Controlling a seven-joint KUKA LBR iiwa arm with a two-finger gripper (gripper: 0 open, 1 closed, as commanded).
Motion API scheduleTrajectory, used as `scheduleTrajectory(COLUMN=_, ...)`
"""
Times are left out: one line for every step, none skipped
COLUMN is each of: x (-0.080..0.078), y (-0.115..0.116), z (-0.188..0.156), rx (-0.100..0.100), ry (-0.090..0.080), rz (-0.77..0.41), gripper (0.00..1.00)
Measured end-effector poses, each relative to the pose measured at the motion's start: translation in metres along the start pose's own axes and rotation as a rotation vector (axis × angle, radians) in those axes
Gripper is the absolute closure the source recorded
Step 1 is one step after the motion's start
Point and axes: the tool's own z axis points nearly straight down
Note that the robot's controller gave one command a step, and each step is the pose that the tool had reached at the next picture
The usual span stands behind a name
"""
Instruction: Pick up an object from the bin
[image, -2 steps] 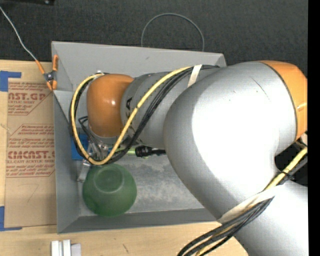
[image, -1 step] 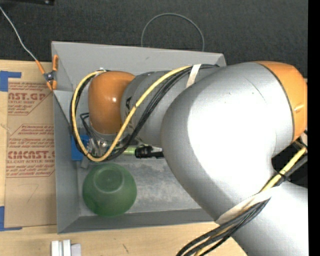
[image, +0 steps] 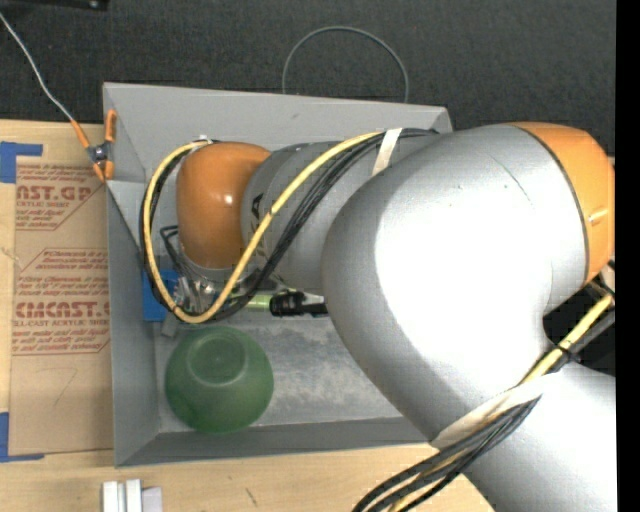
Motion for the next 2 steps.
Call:
scheduleTrajectory(x=0.0000, y=0.0000, z=0.0000, rx=0.000, ry=0.000, rz=0.000, gripper=1.00)
scheduleTrajectory(x=0.0011, y=-0.0011, z=-0.0056, rx=0.003, ry=0.004, rz=0.000, gripper=1.00)
